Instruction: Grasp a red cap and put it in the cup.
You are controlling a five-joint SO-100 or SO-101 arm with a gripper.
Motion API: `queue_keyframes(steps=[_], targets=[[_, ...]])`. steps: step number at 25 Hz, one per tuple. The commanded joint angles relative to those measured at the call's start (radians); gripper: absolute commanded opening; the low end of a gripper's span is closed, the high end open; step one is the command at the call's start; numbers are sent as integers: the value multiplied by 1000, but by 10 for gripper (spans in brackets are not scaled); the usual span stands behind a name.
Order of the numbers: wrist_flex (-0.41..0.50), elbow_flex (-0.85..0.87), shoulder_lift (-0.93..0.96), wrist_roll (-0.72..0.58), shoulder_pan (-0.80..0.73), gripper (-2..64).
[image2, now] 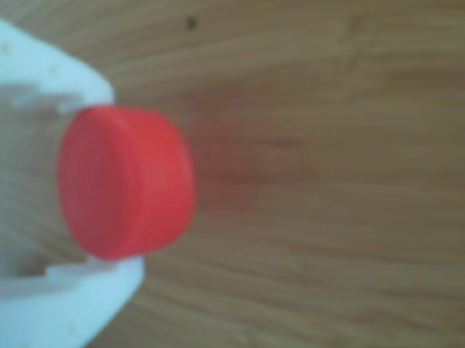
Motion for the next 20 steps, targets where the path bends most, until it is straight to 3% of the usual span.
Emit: queue_keyframes(steps=[1, 6, 14, 20], targets=[[26, -72, 103, -2, 2, -5], [87, -126, 195, -6, 37, -5], [302, -408, 360, -11, 247, -5], [362, -560, 416, -54, 376, -5]])
